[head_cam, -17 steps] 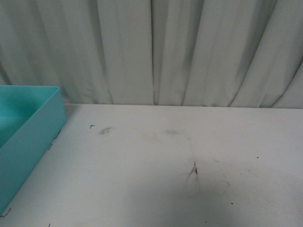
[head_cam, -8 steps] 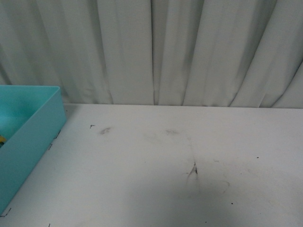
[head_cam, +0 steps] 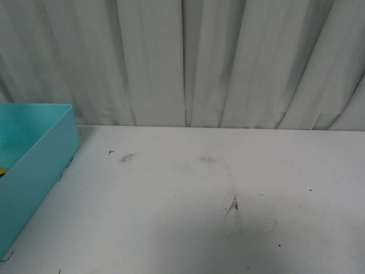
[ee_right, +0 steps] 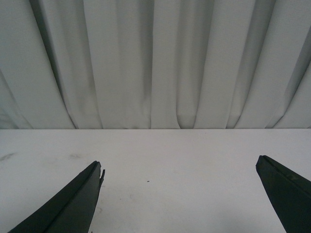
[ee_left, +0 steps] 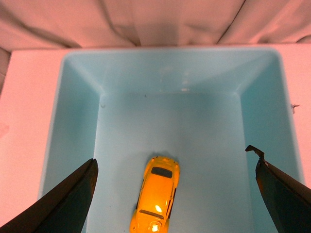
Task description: Wind up and store yellow beetle toy
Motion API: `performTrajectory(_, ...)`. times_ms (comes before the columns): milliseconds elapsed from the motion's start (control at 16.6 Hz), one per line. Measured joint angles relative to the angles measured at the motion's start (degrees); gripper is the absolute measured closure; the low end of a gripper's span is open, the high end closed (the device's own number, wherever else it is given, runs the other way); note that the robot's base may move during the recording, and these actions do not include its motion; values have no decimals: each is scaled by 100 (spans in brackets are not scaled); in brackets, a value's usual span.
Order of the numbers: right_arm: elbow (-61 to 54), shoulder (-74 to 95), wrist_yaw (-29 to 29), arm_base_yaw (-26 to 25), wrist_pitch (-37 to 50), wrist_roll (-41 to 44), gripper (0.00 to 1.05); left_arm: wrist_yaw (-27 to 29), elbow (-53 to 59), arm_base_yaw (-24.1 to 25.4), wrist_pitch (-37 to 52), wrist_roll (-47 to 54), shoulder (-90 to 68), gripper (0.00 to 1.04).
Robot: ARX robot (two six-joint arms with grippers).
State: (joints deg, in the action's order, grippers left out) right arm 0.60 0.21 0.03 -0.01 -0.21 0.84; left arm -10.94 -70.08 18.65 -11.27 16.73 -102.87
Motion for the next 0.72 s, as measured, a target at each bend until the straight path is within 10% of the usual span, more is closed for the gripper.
performTrajectory(241, 0, 0, 0, 0, -2, 0, 7, -295, 890, -22, 1080, -348, 957, 9)
performTrajectory(421, 0, 0, -7, 0, -2, 0, 7, -304, 3237, -522, 5108, -1379, 2063, 43)
performTrajectory(722, 0, 0, -2, 0, -2, 0, 7, 264, 5101, -1008, 6109, -1633, 3274, 101)
